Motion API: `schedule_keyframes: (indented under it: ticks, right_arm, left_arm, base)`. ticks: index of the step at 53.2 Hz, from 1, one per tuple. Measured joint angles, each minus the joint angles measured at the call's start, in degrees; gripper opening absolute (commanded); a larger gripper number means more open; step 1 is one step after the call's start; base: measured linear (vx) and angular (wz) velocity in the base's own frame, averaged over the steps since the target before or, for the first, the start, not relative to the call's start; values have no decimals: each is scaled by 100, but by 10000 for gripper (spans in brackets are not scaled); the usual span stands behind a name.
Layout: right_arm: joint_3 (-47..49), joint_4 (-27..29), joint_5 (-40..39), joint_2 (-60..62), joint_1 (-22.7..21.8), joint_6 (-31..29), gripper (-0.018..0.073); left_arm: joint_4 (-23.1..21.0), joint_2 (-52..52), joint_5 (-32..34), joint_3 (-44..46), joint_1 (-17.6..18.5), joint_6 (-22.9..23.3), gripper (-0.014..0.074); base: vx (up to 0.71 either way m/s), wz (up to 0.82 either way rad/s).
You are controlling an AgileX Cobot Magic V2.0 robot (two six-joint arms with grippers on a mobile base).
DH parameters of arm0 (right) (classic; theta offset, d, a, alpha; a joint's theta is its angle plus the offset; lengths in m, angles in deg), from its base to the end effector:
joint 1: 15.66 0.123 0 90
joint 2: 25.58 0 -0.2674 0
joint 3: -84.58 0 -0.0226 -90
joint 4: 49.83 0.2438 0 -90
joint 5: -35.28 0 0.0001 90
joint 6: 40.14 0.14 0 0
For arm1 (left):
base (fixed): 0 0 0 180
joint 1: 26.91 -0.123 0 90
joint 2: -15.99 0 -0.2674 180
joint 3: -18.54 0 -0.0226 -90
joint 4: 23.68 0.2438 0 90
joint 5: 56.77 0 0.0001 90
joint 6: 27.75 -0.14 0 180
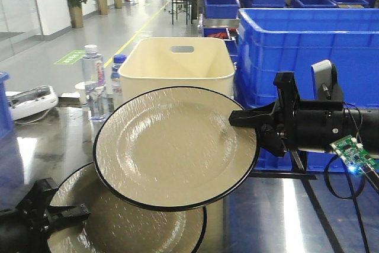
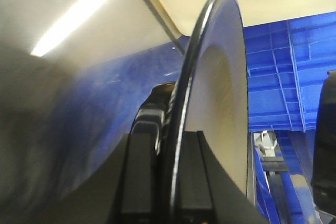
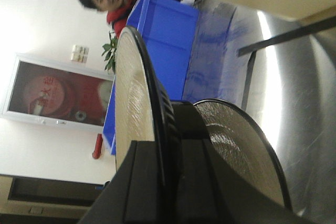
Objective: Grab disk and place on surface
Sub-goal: 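Drive to the steel table beside the cream bin holding both plates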
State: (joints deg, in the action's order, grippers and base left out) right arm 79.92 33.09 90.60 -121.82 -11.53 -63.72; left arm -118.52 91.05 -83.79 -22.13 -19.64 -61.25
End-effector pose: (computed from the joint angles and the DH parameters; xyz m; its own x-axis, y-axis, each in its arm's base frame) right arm 0.3391 0.1391 0.3359 -0.8589 0.4074 -0.3104 -0.1803 0.3267 0.9278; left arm 0.2649 -0.0978 0.2466 -0.6479 -0.7105 -0.2745 -0.0985 0.4356 -0.8948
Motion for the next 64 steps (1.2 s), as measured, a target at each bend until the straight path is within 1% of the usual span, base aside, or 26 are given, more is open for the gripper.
schedule_keyframes:
  ticks: [31,64]
  right_arm:
    - [0,0,0,0,0,0,-8]
    - [0,0,10,0,0,0,-8]
  left_arm:
    - [0,0,0,0,0,0,1]
    - [0,0,0,0,0,0,1]
  base:
    - [8,-12]
    - [0,-1]
